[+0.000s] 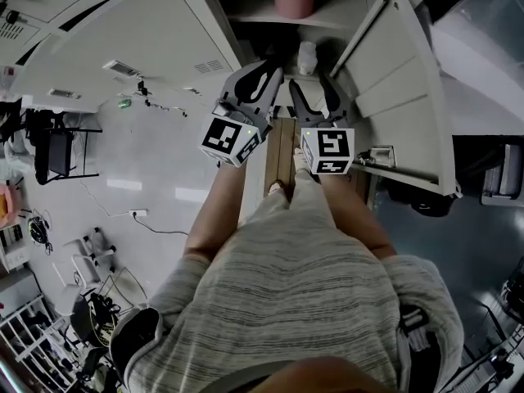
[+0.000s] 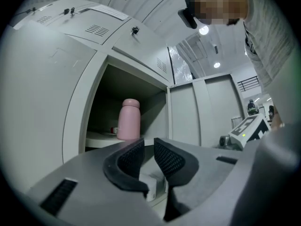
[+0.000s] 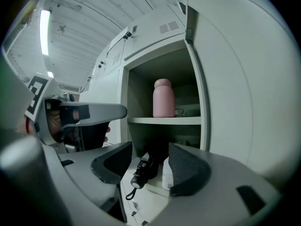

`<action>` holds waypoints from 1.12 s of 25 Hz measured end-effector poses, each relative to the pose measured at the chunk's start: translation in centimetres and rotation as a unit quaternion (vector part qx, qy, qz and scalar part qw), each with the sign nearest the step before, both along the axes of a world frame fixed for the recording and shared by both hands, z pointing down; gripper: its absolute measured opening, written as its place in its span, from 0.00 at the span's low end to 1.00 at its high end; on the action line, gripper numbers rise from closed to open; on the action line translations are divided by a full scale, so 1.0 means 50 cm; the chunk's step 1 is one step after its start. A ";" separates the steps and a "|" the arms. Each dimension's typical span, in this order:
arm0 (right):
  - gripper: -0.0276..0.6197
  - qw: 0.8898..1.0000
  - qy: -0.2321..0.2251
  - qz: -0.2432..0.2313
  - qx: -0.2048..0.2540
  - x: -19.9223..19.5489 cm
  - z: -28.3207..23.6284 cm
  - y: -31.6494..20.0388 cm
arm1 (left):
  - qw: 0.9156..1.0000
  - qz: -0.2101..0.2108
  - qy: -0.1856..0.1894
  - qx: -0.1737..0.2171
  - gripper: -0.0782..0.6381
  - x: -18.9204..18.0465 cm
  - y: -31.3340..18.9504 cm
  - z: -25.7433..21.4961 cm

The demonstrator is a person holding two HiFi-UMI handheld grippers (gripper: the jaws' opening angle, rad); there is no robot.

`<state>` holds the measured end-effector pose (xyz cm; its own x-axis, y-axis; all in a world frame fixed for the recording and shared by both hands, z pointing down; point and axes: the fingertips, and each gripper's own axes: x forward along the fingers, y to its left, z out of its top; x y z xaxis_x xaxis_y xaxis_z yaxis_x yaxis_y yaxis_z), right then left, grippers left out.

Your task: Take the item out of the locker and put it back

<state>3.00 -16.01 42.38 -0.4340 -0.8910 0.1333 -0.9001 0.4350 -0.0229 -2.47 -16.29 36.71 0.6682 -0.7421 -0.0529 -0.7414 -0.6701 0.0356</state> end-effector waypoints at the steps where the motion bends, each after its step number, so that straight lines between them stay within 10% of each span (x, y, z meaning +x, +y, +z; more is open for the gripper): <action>1: 0.44 1.000 -0.001 -0.004 -0.001 -0.003 0.002 0.002 | 1.000 -0.002 -0.005 0.001 0.20 0.005 -0.007 -0.004; 28: 0.44 0.999 -0.017 -0.034 -0.028 -0.008 0.024 0.003 | 0.987 -0.136 -0.085 -0.007 0.64 0.047 -0.211 -0.061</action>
